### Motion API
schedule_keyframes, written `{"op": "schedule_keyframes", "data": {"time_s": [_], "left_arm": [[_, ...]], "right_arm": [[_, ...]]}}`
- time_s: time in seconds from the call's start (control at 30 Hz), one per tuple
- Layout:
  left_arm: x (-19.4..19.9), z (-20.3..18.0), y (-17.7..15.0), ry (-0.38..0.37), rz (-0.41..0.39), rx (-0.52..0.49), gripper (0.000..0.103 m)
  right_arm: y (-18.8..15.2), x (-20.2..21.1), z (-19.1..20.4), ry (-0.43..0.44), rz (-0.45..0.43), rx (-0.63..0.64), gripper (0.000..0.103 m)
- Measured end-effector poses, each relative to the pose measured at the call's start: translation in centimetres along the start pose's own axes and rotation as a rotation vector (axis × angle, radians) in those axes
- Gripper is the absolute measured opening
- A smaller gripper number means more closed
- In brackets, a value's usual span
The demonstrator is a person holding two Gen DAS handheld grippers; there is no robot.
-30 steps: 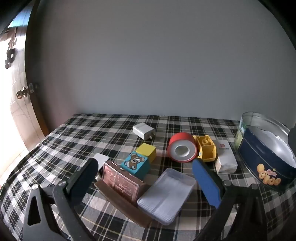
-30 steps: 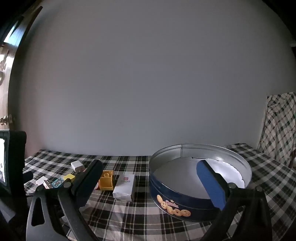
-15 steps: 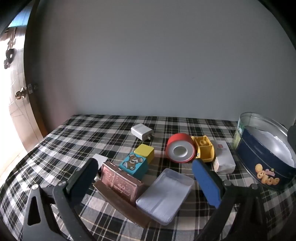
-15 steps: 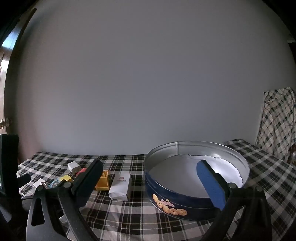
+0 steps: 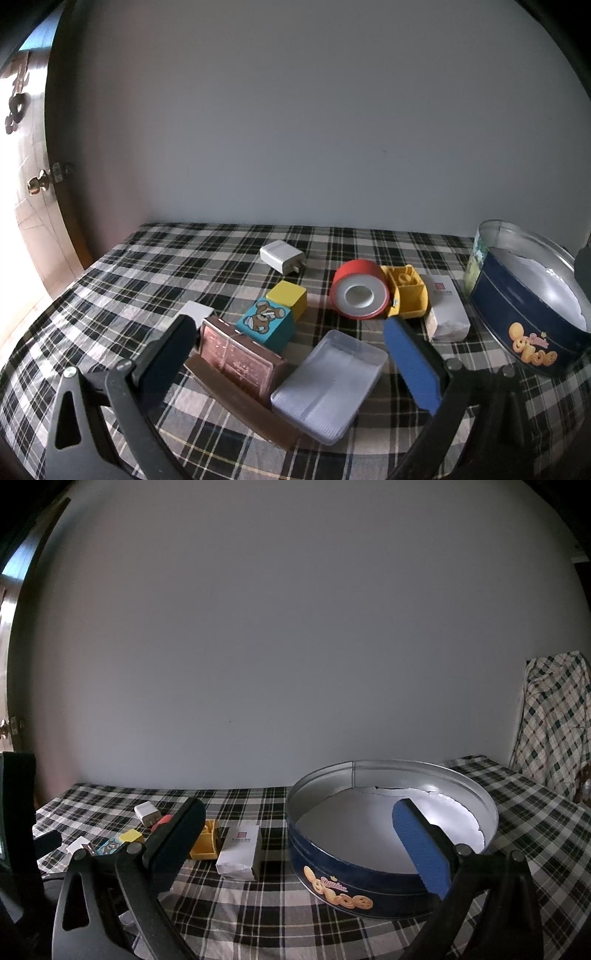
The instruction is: Organize rigid objects
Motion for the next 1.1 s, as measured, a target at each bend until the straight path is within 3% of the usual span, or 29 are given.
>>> {"op": "schedule_keyframes", "data": {"time_s": [1.1], "left_arm": [[0.24,-0.78,0.00,-0.011,-0.007,-0.025,0.103]], "right_arm": [[0.03,-0.06,-0.83,-0.023,0.008,-0.020,0.103]]}}
Point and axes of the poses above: each gripper's, at about its wrist camera, not at the fingertips, and x roughly against the way its jaws point, z to its left, y to its top, the point moved 10 cm from there along -x, roughly the way its jaws point, and after that the axes turned 11 degrees about -y, right-handed, at the moved point
